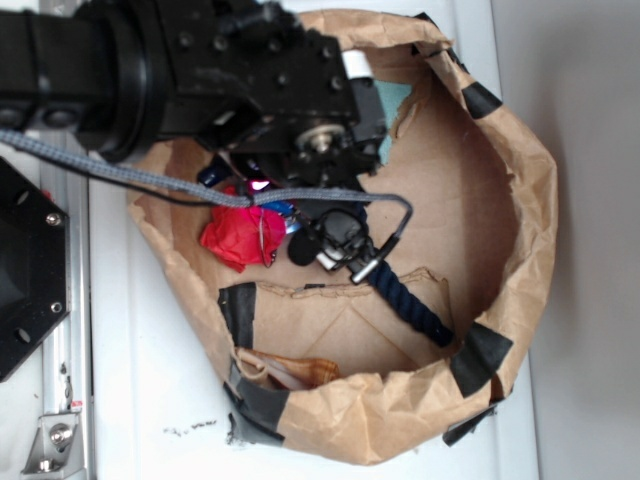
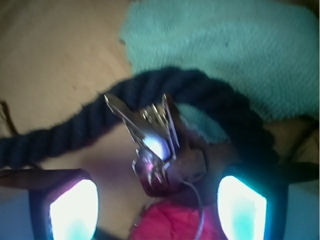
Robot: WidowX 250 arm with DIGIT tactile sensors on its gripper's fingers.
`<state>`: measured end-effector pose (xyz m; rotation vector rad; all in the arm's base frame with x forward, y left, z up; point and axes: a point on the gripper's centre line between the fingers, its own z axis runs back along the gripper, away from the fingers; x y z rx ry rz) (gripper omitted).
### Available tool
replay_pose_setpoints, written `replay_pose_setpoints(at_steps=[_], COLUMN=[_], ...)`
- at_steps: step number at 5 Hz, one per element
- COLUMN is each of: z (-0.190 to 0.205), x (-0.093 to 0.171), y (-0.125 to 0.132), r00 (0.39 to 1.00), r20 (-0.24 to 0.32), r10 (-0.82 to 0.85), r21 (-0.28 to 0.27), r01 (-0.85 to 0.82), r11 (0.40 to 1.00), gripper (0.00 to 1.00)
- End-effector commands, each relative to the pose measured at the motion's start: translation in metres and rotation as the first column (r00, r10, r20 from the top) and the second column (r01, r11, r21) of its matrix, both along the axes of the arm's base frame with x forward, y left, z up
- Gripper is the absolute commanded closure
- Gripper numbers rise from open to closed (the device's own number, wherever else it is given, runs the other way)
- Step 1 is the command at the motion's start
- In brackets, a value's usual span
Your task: Grab the silver keys.
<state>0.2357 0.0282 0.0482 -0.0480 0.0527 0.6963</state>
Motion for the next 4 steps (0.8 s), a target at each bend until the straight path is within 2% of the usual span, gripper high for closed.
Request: replay_pose_setpoints(at_steps=[1,2,3,4], z=[-0.014,-0.037,-0.034,-0.031], x=[-0.002,-0.008,-0.009,-0.009], y=[0.012,0.003,0.001,0.003], r00=[1.000,0.996,0.996,0.999], r20=[-0.015,-0.077,-0.065,-0.035], r10=[-0.006,-0.043,-0.053,-0.037], r21=[0.044,0.113,0.113,0.109], r01=[0.006,0.052,0.060,0.041], r11=[0.999,0.992,0.992,0.993], gripper=[0.00,0.00,0.00,1.00])
